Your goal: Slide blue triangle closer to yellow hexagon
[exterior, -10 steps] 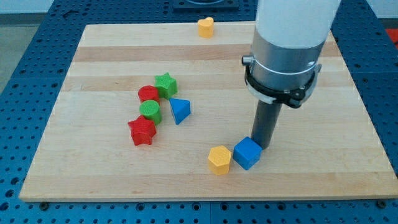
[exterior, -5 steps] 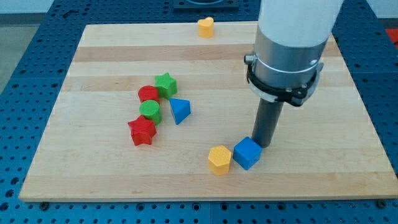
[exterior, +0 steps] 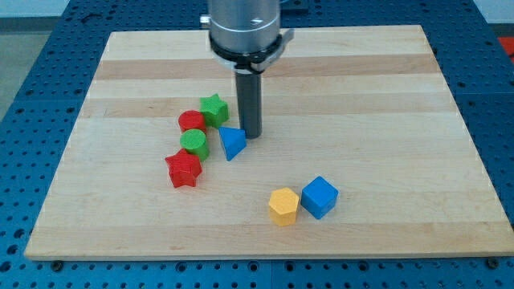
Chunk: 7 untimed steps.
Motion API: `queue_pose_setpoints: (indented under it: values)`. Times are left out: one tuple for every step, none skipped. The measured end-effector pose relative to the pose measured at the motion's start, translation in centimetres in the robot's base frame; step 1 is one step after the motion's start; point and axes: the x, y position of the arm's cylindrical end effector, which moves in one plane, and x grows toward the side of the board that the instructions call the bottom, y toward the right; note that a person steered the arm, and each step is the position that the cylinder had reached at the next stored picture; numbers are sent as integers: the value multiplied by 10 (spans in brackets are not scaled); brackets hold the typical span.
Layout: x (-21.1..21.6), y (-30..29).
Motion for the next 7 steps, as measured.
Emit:
queue_pose_setpoints:
  values:
    - [-1, -12]
    - [-1, -18]
    - [-6, -18]
    - [-4, -25]
    - [23, -31]
    - [54, -30]
    - [82, -23]
